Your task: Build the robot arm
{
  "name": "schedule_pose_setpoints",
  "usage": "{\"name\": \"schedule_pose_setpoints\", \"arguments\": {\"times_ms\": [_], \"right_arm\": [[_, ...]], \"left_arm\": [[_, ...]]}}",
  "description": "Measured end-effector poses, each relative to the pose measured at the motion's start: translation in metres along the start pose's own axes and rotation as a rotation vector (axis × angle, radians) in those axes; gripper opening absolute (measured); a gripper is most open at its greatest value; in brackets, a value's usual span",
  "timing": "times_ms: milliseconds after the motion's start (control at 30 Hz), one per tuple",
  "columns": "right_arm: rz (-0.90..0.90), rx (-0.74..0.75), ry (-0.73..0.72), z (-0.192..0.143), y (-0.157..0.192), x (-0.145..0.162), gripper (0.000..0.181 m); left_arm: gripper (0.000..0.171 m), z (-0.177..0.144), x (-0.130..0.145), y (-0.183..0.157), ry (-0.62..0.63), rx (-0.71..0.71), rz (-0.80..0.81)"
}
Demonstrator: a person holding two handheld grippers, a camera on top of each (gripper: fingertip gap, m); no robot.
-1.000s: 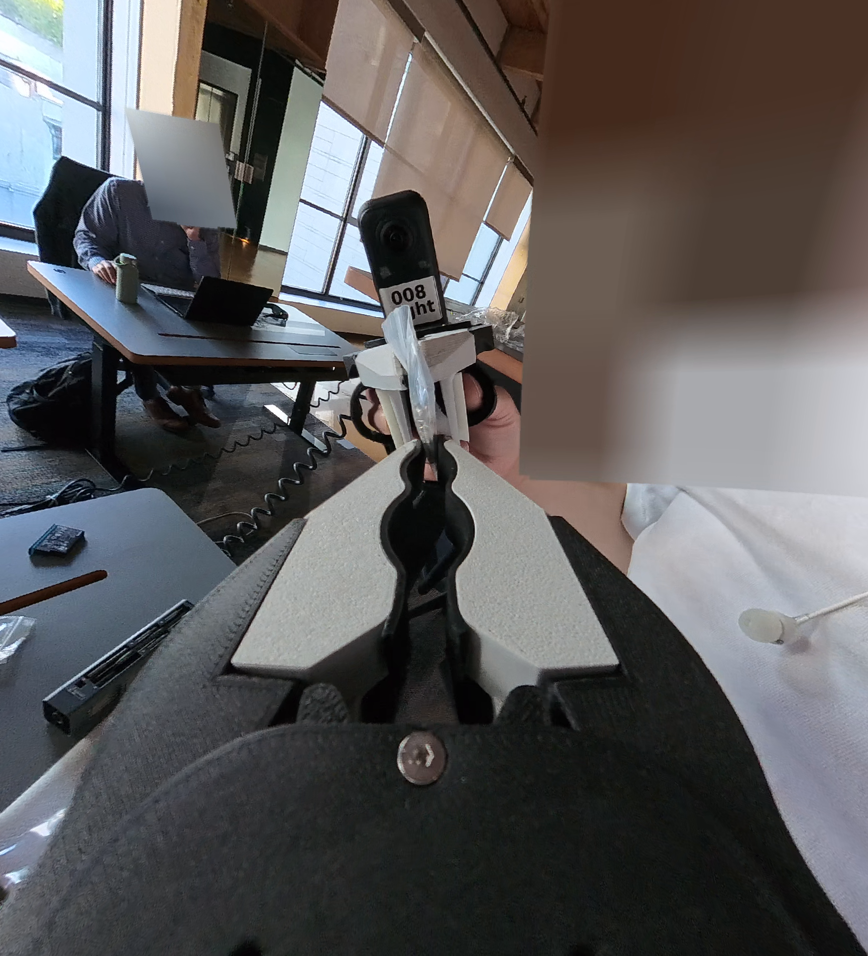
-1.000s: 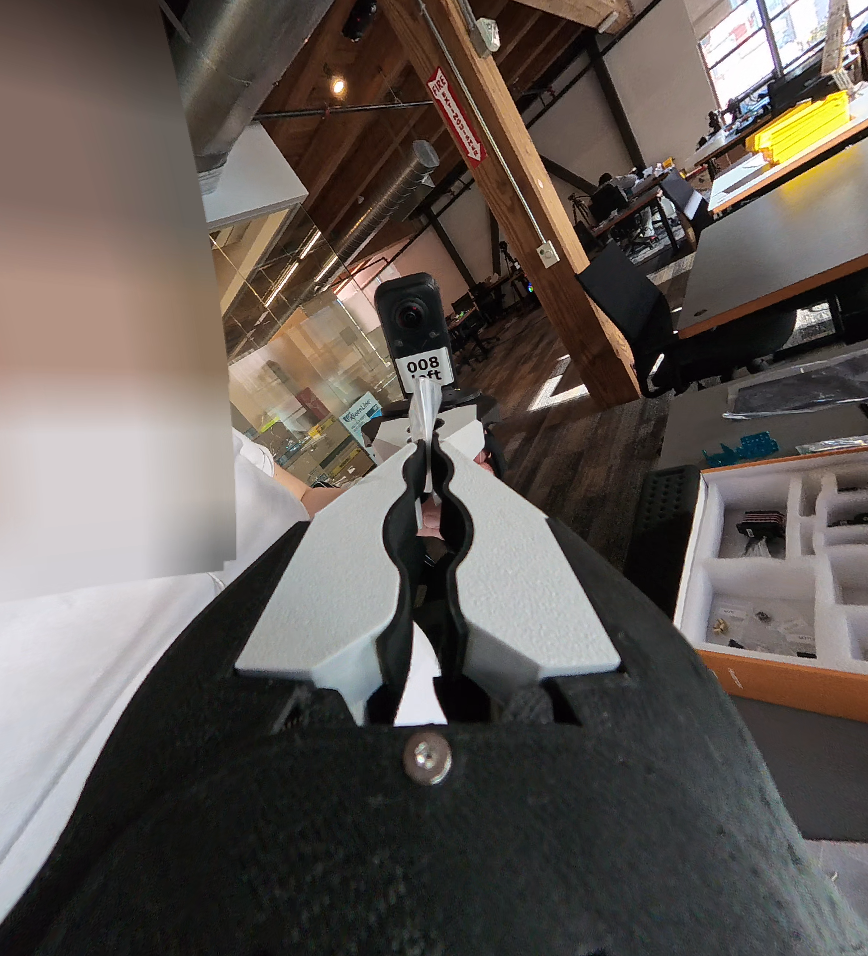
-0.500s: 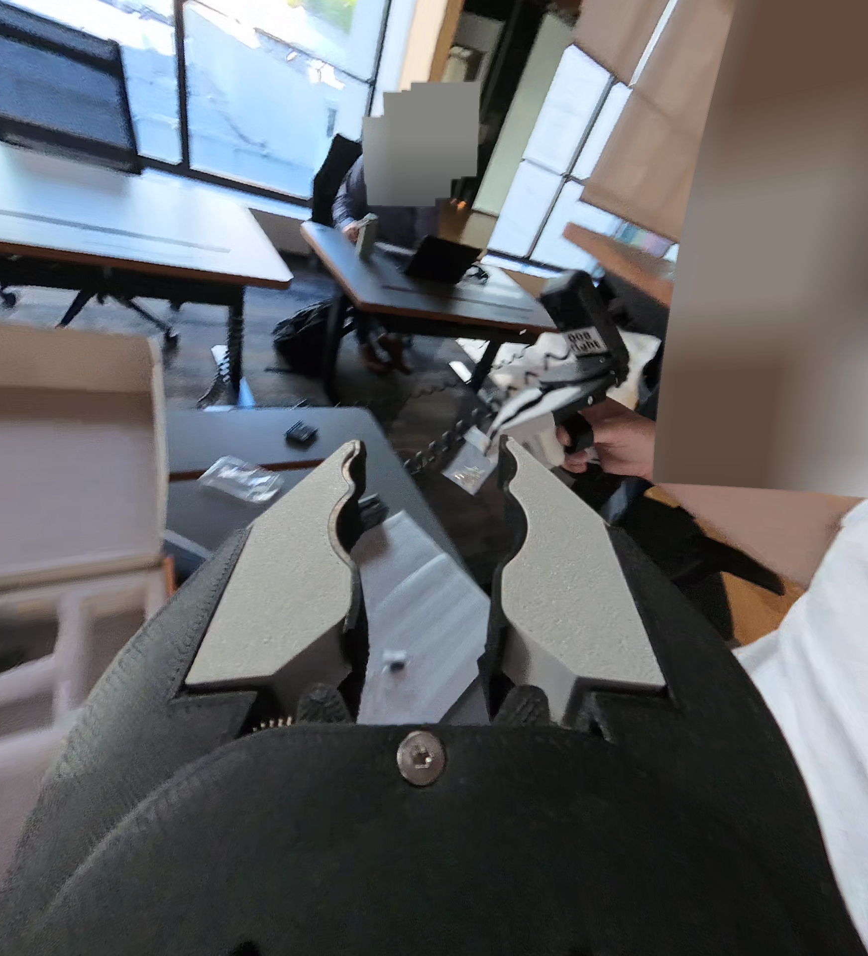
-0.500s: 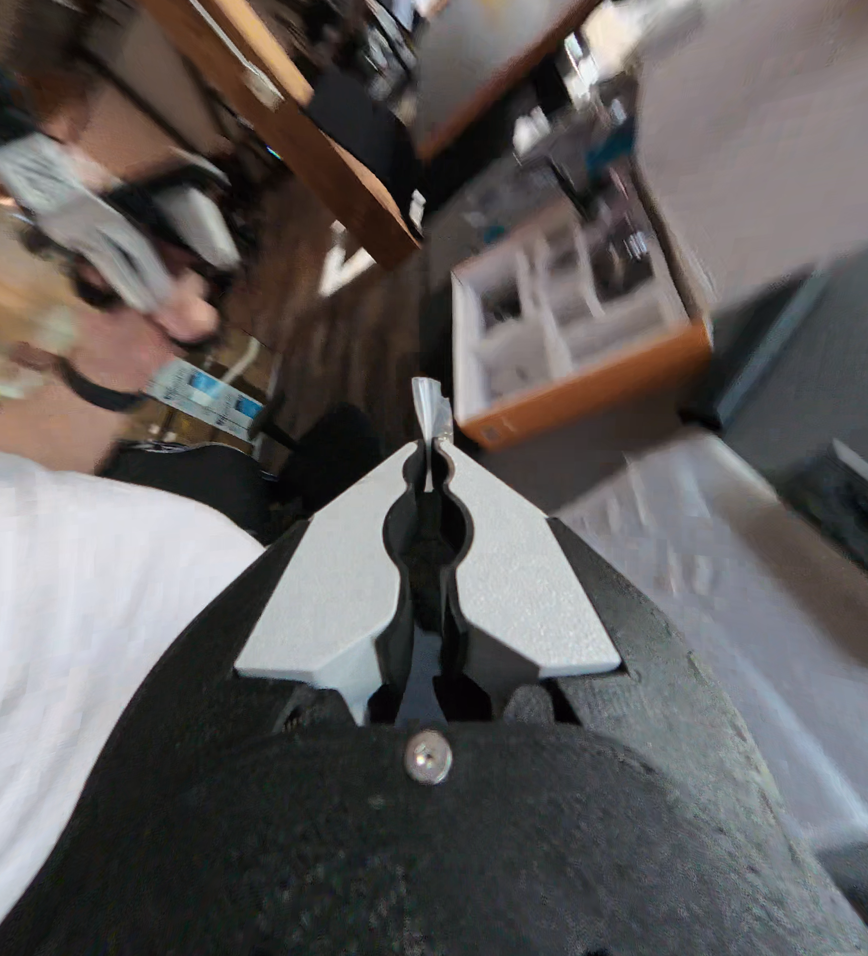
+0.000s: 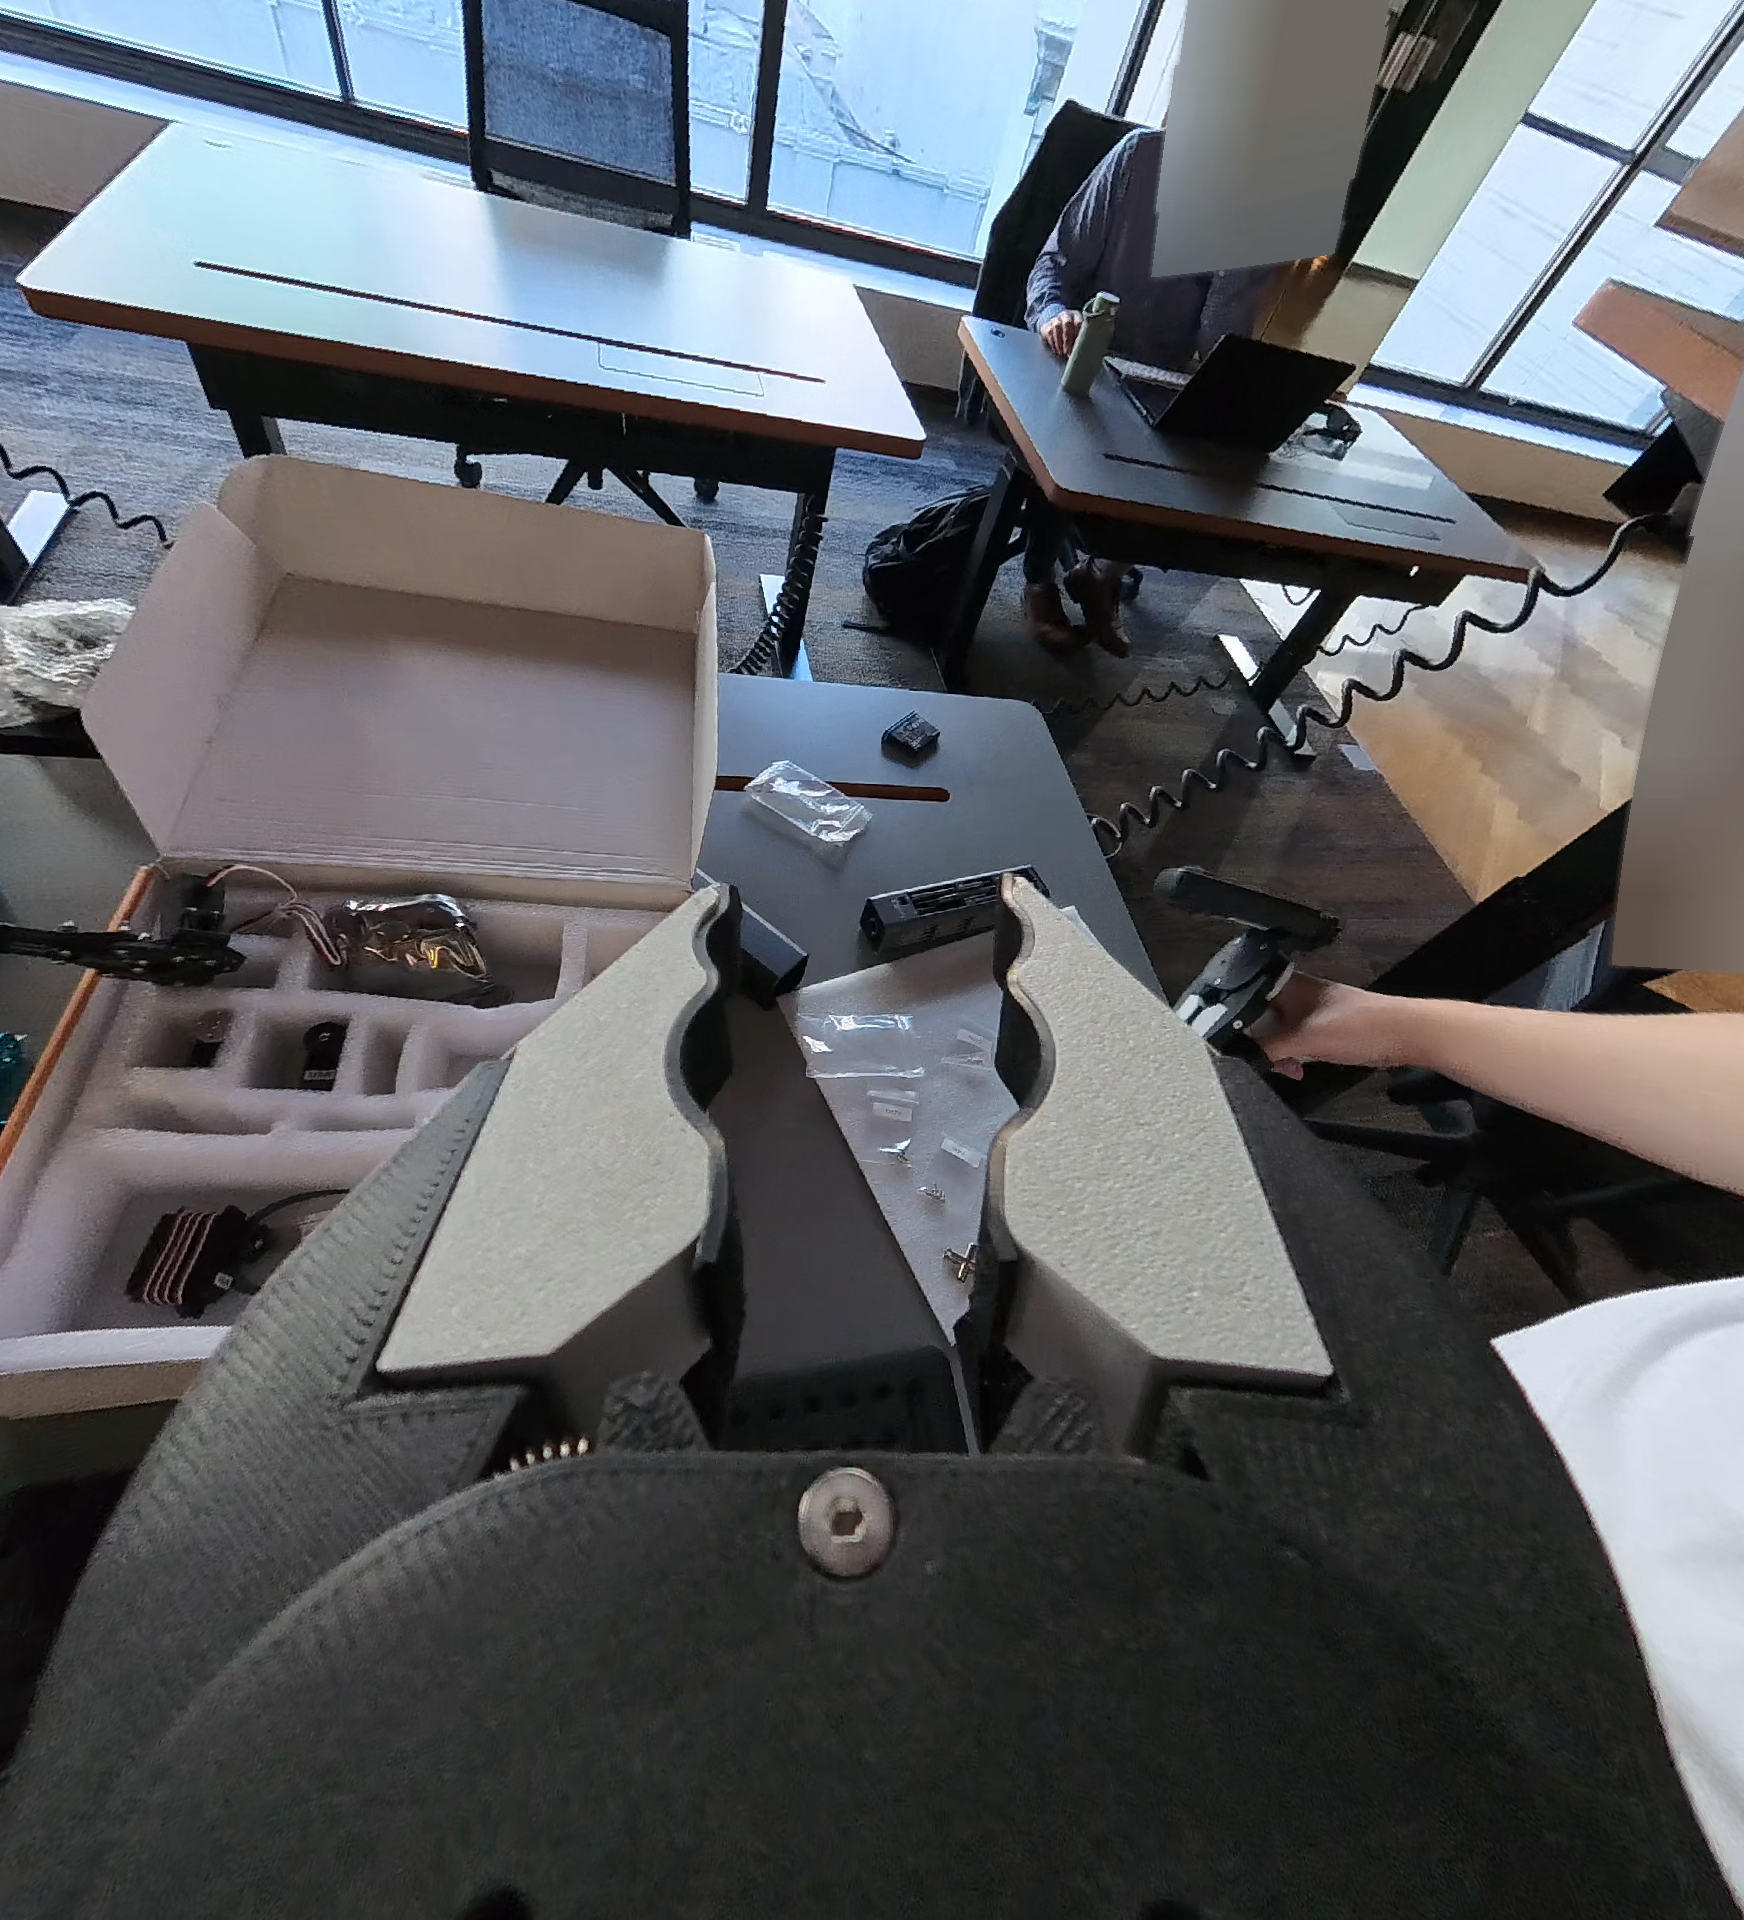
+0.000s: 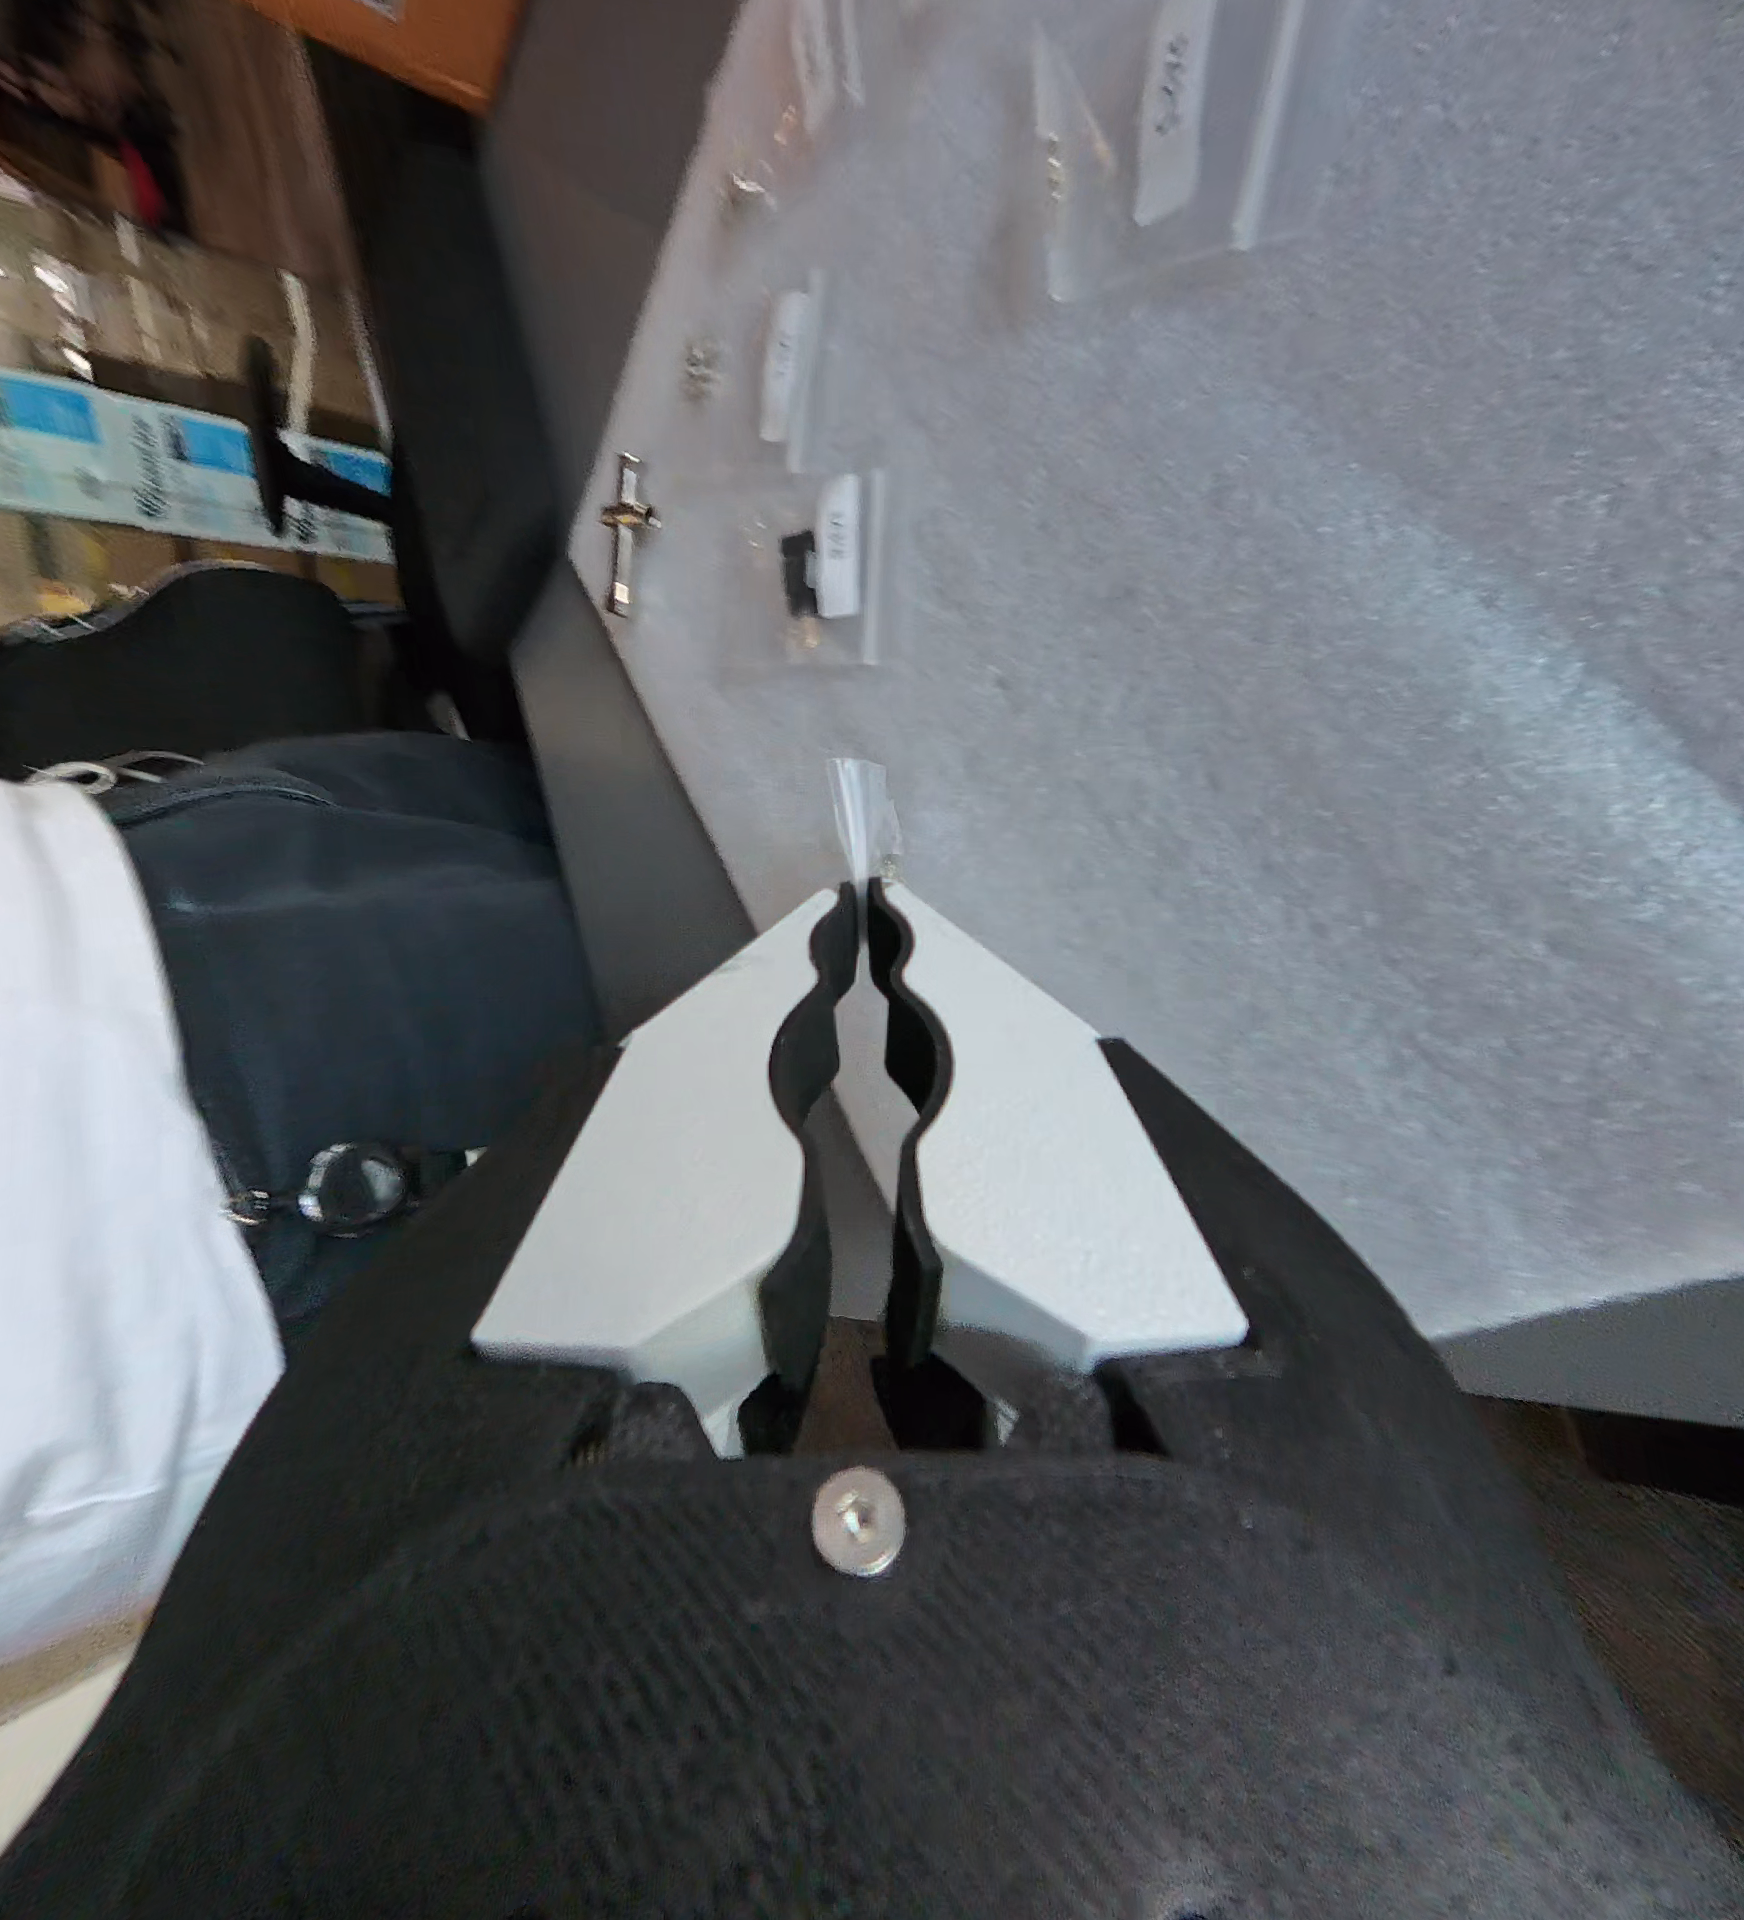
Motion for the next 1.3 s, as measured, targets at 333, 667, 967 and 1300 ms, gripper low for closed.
{"name": "schedule_pose_setpoints", "arguments": {"times_ms": [333,667,967,1300], "right_arm": [[-0.164,0.248,0.057,-0.006,-0.035,-0.012,0.014],[-0.298,0.383,-0.154,-0.016,-0.014,-0.052,0.034],[-0.378,0.293,-0.194,0.05,0.022,-0.097,0.027],[-0.307,0.323,-0.19,0.103,0.003,-0.134,0.026]], "left_arm": [[0.047,-0.001,0.001,-0.002,0.007,-0.018,0.006],[0.046,0.002,0.0,0.001,0.007,-0.03,-0.009],[0.045,-0.001,-0.003,0.002,0.001,-0.057,-0.004],[0.043,-0.011,0.005,0.01,0.009,-0.097,-0.017]]}}
Point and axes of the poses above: each gripper's, where its closed fingertips meet, z out along the fingers, x out of its underside, y = z × x across the jaws, the point moved 2 cm from there along -z, back along the fingers, and after that the axes turned 9 degrees about -x, right-handed, at the moved point
